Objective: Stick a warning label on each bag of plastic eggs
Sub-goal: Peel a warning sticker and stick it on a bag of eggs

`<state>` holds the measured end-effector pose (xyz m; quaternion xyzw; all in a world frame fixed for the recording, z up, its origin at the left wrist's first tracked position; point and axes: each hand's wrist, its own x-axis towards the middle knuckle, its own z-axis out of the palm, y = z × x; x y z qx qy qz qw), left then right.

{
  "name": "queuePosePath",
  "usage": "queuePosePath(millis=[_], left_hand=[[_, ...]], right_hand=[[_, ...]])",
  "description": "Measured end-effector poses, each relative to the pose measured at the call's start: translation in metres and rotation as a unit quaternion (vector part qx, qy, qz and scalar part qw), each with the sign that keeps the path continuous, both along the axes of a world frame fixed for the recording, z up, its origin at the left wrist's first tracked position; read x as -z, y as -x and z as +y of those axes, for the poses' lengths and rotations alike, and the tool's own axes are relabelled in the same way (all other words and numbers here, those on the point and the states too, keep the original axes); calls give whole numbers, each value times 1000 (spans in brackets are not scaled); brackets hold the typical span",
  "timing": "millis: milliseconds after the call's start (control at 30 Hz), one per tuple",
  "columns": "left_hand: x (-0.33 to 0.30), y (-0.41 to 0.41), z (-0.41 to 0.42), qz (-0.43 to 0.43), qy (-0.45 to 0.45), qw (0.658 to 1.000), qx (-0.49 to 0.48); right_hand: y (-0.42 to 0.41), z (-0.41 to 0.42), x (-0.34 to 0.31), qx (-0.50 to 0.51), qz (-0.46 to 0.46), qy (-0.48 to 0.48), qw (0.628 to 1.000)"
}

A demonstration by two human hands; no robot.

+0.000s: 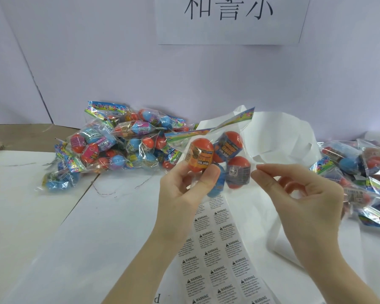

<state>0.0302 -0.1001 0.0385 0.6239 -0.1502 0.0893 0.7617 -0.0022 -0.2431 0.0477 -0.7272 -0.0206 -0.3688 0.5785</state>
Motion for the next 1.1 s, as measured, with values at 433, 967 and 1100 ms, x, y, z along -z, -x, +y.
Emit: queuePosePath(millis=[433, 967, 1100], left_hand=[[3, 1, -2, -8, 8, 1000, 5], [3, 2, -5, 5, 10, 1000, 6], [3, 2, -4, -16, 7, 1000, 20]], right_hand=[[-2, 1, 3, 20, -6, 80, 997], [-3, -4, -2, -78, 67, -46, 994], [-6, -6, -3, -118, 96, -68, 986]])
